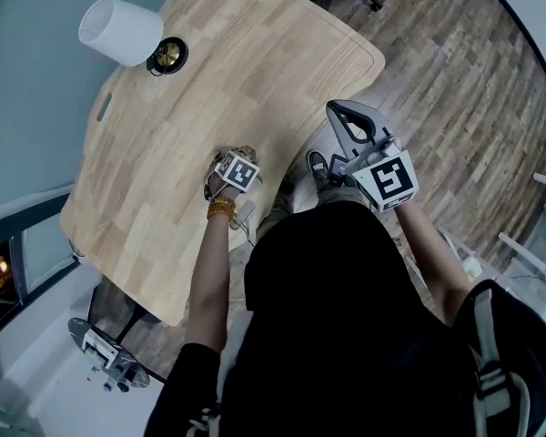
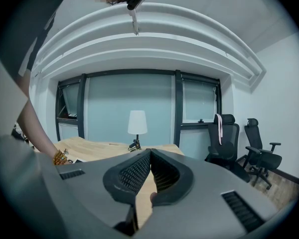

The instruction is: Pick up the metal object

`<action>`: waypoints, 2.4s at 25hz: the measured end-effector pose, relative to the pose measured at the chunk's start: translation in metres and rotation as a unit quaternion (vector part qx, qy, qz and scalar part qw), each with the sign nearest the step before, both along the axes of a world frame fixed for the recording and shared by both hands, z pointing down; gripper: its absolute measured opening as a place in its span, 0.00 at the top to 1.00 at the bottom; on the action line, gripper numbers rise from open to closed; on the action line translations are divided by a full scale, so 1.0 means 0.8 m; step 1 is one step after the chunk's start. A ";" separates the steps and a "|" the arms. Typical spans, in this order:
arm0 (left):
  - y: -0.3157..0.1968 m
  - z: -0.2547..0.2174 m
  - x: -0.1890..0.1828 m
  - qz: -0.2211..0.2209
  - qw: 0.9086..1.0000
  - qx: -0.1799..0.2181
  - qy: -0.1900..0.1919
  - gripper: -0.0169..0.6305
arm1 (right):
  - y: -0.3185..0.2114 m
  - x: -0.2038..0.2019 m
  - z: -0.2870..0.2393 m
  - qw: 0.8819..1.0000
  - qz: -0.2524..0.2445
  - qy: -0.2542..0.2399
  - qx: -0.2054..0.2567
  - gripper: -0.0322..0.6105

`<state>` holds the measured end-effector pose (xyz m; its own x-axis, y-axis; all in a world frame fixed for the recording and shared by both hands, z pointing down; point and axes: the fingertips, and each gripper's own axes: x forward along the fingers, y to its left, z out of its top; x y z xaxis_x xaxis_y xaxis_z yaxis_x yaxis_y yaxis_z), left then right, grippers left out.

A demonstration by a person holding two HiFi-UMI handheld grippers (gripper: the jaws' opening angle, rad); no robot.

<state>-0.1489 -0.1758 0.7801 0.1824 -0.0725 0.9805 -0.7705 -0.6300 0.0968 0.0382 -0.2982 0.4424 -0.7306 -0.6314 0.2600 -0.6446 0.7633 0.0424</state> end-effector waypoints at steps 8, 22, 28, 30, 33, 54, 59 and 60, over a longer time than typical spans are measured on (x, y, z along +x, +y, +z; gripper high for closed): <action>0.000 0.000 -0.002 -0.004 1.000 0.009 0.006 0.51 | 0.000 -0.002 -0.001 1.000 0.002 -0.002 0.000 0.95; -0.002 0.002 0.000 -0.005 1.000 0.023 0.015 0.51 | 0.001 -0.020 0.000 1.000 -0.013 0.001 0.002 0.95; -0.002 0.000 -0.004 -0.026 0.999 0.027 0.017 0.51 | -0.001 -0.024 -0.002 1.000 -0.016 0.003 0.001 0.95; -0.001 -0.001 -0.007 -0.031 0.999 0.029 0.016 0.51 | 0.000 -0.024 -0.002 1.000 -0.018 0.004 0.001 0.95; 0.001 -0.005 -0.013 -0.037 0.999 0.034 0.015 0.51 | 0.000 -0.024 -0.003 1.000 -0.015 0.000 0.001 0.95; -0.049 -0.103 -0.007 -0.072 0.985 0.152 0.050 0.51 | 0.004 -0.031 -0.010 1.000 -0.019 -0.001 0.007 0.95; -0.072 -0.147 -0.002 -0.073 0.976 0.198 0.061 0.51 | 0.008 -0.038 -0.009 1.000 -0.030 -0.002 0.008 0.95; -0.077 -0.156 -0.001 -0.074 0.973 0.207 0.064 0.51 | 0.008 -0.039 -0.008 0.999 -0.032 0.000 0.008 0.95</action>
